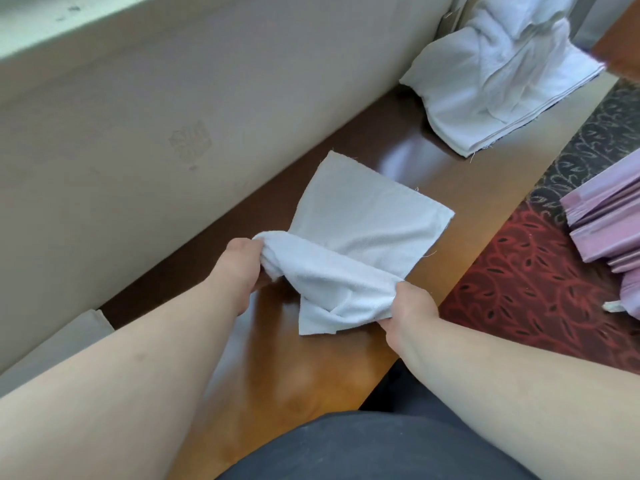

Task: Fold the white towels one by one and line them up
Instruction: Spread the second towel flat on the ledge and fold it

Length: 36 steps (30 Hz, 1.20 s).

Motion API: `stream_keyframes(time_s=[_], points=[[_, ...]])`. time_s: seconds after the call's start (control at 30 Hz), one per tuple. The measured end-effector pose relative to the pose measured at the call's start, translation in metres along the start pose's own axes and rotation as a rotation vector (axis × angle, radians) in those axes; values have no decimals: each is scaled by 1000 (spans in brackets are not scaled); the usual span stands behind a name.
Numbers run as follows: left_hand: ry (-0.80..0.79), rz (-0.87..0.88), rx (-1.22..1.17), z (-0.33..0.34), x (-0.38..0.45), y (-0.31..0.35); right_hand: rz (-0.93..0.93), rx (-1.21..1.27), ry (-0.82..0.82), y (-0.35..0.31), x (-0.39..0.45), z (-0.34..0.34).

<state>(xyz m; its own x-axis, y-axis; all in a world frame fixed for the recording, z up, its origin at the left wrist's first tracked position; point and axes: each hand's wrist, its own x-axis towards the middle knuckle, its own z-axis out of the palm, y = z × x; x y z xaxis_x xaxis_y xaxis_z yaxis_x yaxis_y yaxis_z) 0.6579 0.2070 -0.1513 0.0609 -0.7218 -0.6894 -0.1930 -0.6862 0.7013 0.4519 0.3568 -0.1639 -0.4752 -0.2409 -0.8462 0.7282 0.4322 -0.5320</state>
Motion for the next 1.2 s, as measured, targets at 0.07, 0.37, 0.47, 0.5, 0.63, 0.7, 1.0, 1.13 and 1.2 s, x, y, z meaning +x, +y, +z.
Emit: stream_keyframes(time_s=[0.07, 0.37, 0.47, 0.5, 0.63, 0.7, 1.0, 1.13, 1.2], points=[[80, 117, 79, -2, 5, 7, 48, 90, 37, 1, -3, -2], [-183, -274, 208, -15, 0, -34, 334, -291, -443, 36, -12, -11], [-269, -281, 178, -14, -1, -52, 388, -380, -459, 45, -14, -11], [-286, -267, 163, -11, -1, -55, 395, -402, -477, 47, -15, -10], [-294, -207, 113, 3, -9, -59, 317, -311, -507, 48, -18, -3], [-302, -191, 74, 8, -12, -59, 297, -348, -555, 44, -19, -1], [-187, -85, 238, 7, -21, -53, -897, -1267, -338, -14, -15, 24], [-289, -43, 481, 4, -31, -58, -985, -1629, -394, -39, 36, 32], [-257, 18, 624, 4, -35, -62, -897, -1929, -455, -44, 53, 33]])
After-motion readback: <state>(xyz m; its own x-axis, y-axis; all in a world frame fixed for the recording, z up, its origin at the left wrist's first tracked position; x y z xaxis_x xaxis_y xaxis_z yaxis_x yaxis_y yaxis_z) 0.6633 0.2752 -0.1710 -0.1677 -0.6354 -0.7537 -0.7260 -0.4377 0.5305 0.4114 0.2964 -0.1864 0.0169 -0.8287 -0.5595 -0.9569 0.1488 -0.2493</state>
